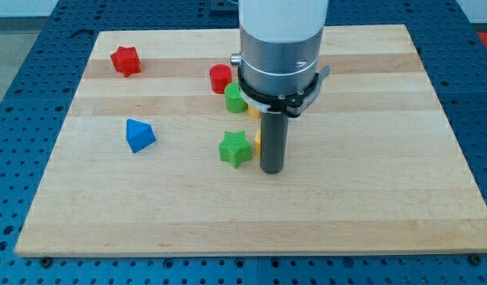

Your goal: Move the yellow hexagon to the top right of the green star

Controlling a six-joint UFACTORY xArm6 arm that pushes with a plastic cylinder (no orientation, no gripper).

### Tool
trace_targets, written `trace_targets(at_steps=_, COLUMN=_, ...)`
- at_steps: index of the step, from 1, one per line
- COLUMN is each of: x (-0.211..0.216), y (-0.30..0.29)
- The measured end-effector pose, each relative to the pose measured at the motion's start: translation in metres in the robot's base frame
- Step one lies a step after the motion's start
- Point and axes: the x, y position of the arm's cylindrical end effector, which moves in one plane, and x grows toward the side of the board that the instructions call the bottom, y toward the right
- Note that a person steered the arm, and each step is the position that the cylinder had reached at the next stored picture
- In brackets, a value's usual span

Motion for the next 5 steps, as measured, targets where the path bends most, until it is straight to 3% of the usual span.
trace_targets(at_steps=1, x=0.003, y=0.042)
trace_targets(at_steps=2, x=-0.022, y=0.069)
trace_targets(at_steps=5, x=-0.036, y=-0.041)
